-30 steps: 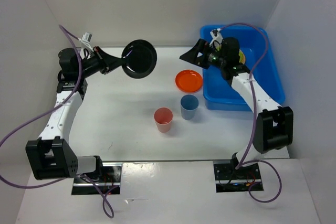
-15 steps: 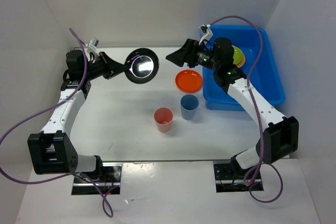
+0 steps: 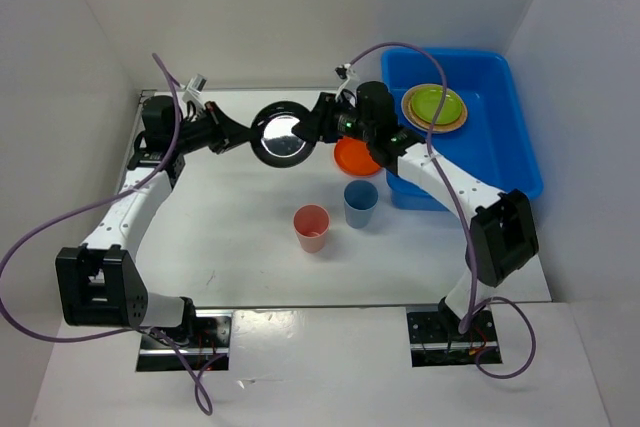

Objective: Place the mixed dishes into the plastic bin

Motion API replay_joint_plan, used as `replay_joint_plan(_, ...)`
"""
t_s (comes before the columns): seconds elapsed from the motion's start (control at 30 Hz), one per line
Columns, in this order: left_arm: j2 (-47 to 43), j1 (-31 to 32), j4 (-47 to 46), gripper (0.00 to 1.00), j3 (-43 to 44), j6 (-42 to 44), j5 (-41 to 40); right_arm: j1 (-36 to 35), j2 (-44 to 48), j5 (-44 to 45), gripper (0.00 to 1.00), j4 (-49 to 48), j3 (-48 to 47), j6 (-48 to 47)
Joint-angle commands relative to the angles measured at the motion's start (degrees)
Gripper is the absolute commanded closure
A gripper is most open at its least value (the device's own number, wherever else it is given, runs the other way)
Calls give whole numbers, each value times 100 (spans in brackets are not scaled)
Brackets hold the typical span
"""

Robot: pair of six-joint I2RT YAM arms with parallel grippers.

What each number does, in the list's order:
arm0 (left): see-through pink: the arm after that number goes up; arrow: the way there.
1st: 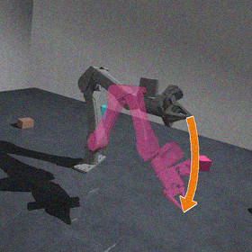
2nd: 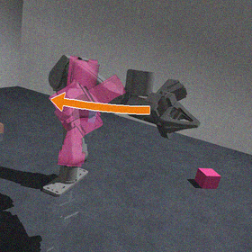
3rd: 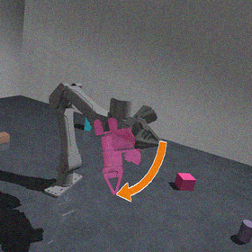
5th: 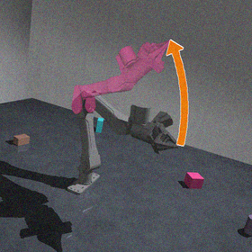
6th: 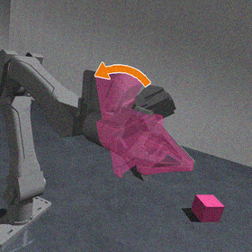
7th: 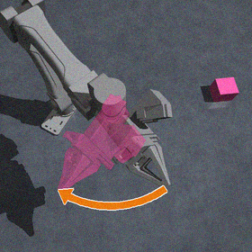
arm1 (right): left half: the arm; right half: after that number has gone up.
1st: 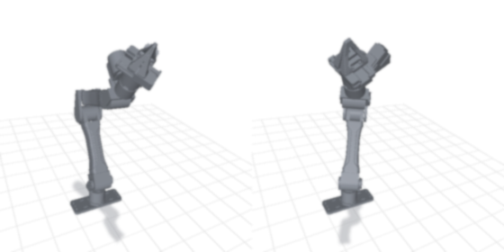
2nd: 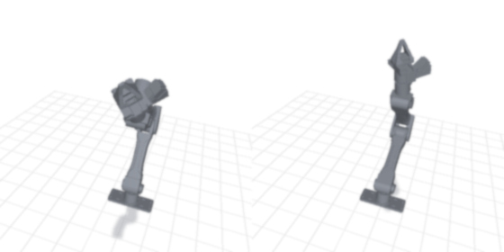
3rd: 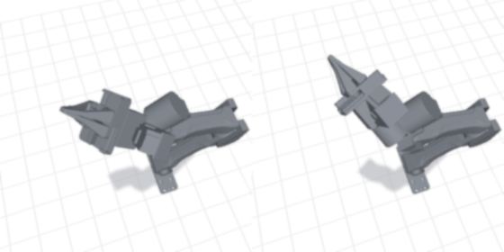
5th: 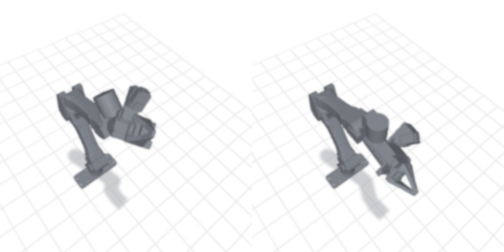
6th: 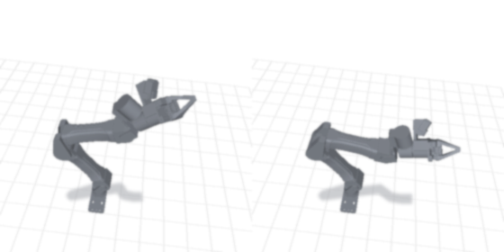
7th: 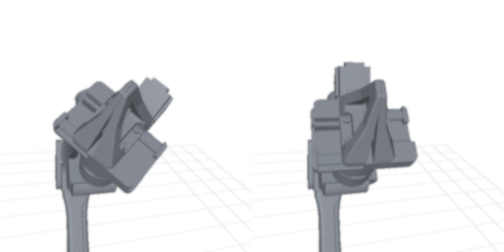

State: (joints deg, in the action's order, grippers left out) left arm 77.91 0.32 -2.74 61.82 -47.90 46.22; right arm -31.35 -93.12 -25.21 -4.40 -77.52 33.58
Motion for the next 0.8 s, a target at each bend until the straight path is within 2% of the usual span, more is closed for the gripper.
replay_joint_plan(0.0,-4,30,-130,100,182,246,-34,-2,-74,262,63,27,-439,-98)
replay_joint_plan(0.07,-4,30,-130,100,181,299,-104,-2,-144,420,81,114,-509,-45)
replay_joint_plan(0.1,-4,30,-130,100,181,351,-156,-2,-145,421,97,220,-562,-45)
replay_joint_plan(0.17,-4,83,-16,99,181,412,-218,-2,-145,500,100,273,-563,-45)
replay_joint_plan(0.2,-4,83,-16,94,181,465,-218,-2,-145,709,100,273,-563,-45)
replay_joint_plan(0.23,48,83,36,78,181,466,-288,-2,-93,780,100,334,-615,-45)
replay_joint_plan(0.27,49,83,37,41,181,544,-350,-2,-40,1033,100,335,-616,-45)
replay_joint_plan(0.33,49,83,151,27,242,658,-515,-2,179,1368,100,484,-616,-45)
replay_joint_plan(0.43,-65,83,283,8,243,791,-920,408,600,2001,100,484,-415,8)
replay_joint_plan(0.53,-118,83,-6,0,120,687,-1140,1075,848,2301,100,379,-291,175)
replay_joint_plan(0.6,-5,83,-487,0,-82,459,-1255,1437,1032,2589,100,274,-107,411)
replay_joint_plan(0.67,495,240,-683,0,-83,404,-1203,1982,1190,2749,100,2,244,613)
replay_joint_plan(0.77,1462,538,-613,0,391,501,-1203,2727,1253,3065,100,-340,746,1105)
